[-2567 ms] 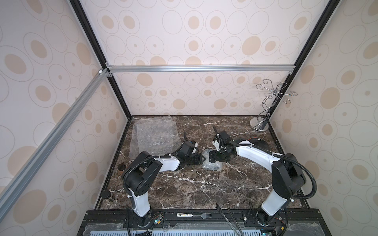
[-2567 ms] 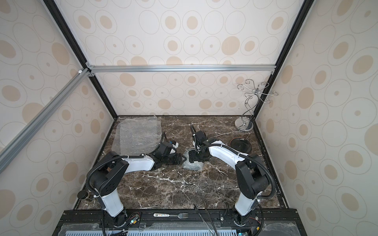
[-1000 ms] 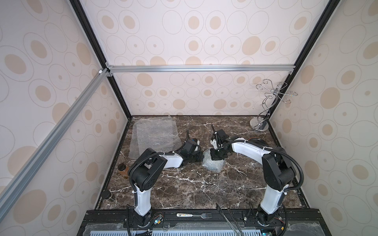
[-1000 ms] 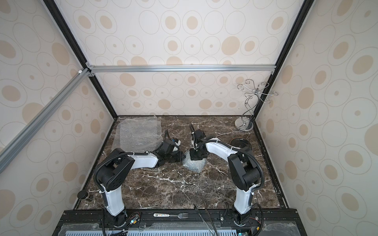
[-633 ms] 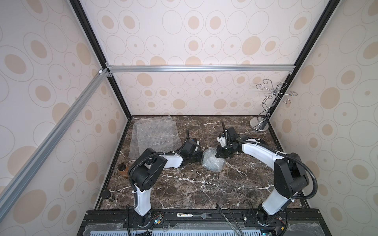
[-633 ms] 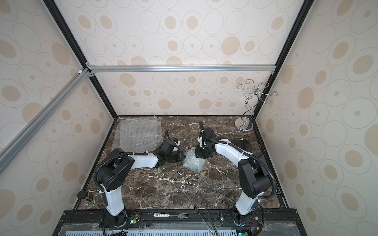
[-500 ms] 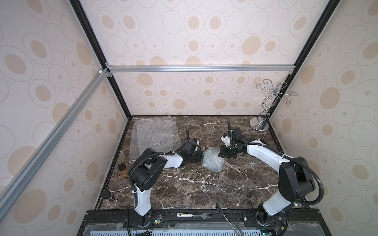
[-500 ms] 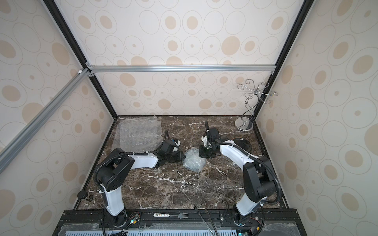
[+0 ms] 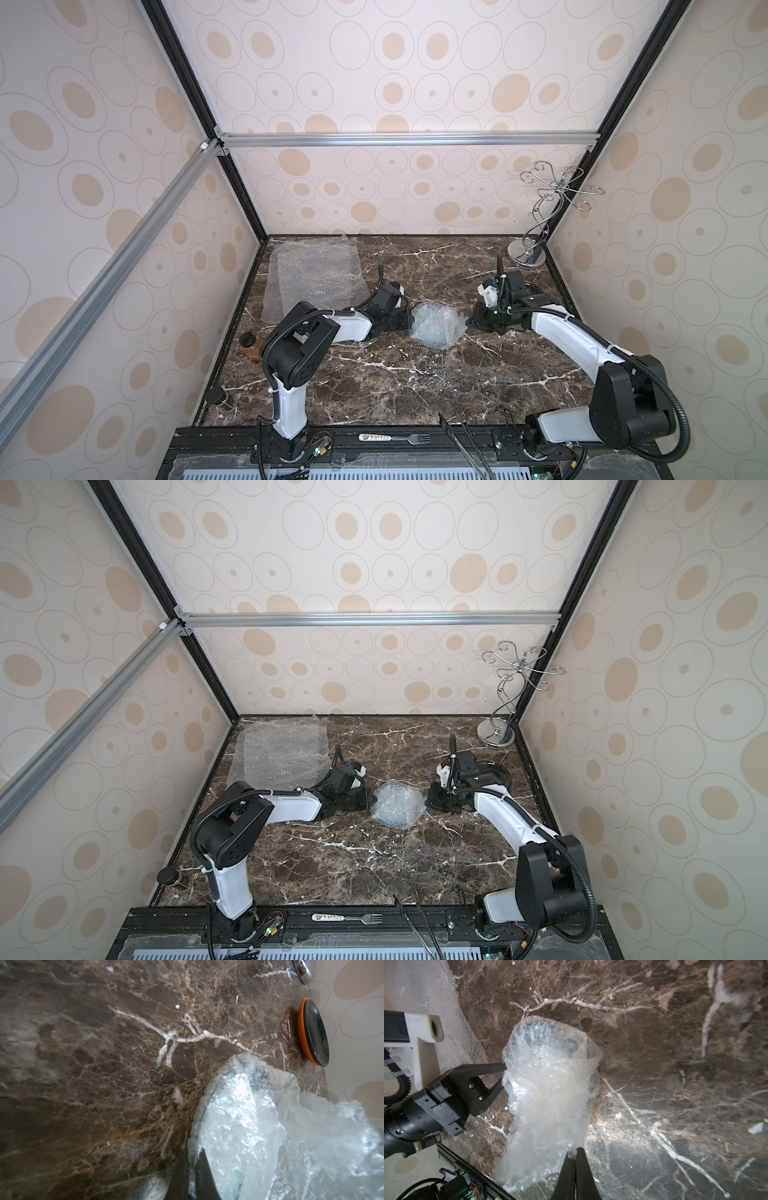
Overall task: Unpack dinner plates from bubble wrap
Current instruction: Unwrap the bubble wrap at the center of the board.
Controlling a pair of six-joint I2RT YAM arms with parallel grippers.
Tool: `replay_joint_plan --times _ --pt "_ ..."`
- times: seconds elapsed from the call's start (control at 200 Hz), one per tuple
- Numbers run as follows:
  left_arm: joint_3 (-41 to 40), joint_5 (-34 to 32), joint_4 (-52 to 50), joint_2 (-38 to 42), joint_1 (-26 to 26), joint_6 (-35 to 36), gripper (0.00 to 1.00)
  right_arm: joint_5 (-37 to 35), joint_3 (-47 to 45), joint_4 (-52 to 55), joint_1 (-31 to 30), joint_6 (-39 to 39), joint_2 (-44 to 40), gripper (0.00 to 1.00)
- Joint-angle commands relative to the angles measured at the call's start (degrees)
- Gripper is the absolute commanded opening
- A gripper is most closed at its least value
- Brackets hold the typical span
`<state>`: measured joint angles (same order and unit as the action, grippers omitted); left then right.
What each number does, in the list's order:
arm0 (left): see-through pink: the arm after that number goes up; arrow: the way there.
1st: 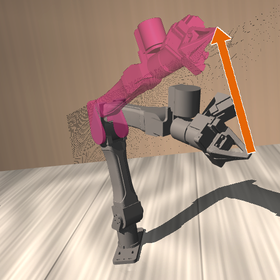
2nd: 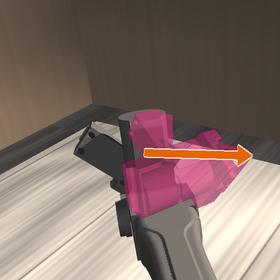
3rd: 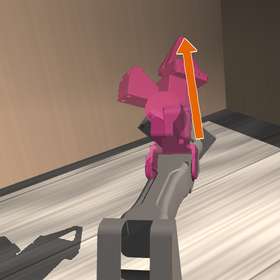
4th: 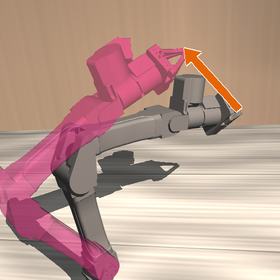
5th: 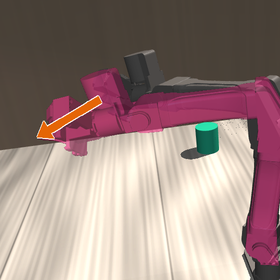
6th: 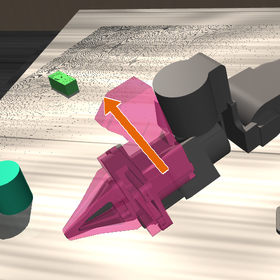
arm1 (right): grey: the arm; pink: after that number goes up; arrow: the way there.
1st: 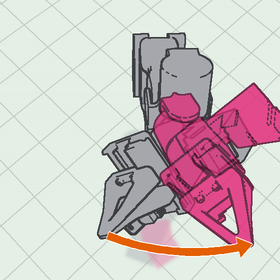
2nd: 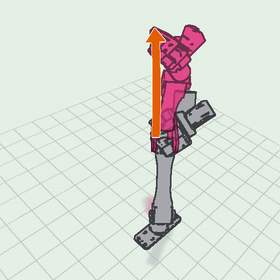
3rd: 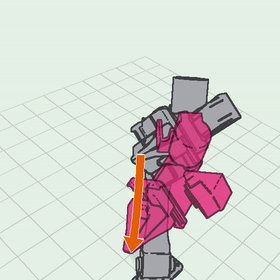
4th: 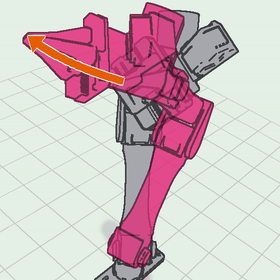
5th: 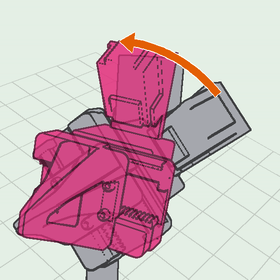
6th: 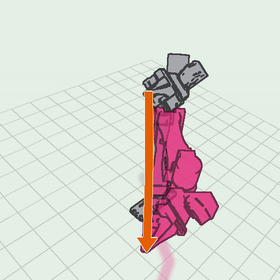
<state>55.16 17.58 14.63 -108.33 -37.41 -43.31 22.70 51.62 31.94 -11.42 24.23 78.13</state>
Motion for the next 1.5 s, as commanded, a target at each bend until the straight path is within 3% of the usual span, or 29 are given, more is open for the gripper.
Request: replay_joint_plan --times 0.0,0.135,0.315,0.625,0.85,1.191,1.496 --pt "-0.64 -2.7 -1.87 0.06 -0.09 -0.06 0.0 -3.49 -0.45 4.26 1.22 -0.95 -3.8 0.1" --pt "-0.53 -2.58 -1.6 0.09 -0.03 -0.03 0.0 -8.71 2.35 10.61 1.31 -3.05 -7.26 0.18" --pt "-0.29 -2.34 -1.19 0.81 0.04 0.24 0.0 -10.13 7.78 14.83 0.22 -2.55 -10.01 0.26" --pt "1.29 -1.99 -2.11 -0.45 0.01 0.34 0.0 -13.27 14.12 13.0 -14.2 0.74 -3.67 0.31" --pt "1.23 -2.79 -2.1 -0.92 -0.03 -0.84 0.0 -12.47 17.43 8.38 -20.13 -0.04 4.98 0.33" --pt "2.09 -3.32 -3.47 0.61 0.1 -0.72 0.0 -10.06 26.24 7.33 -22.55 -1.68 17.87 0.35" --pt "2.49 -2.81 -4.41 1.09 0.19 0.42 0.0 -8.7 24.77 8.31 -19.72 -1.55 19.96 0.37"
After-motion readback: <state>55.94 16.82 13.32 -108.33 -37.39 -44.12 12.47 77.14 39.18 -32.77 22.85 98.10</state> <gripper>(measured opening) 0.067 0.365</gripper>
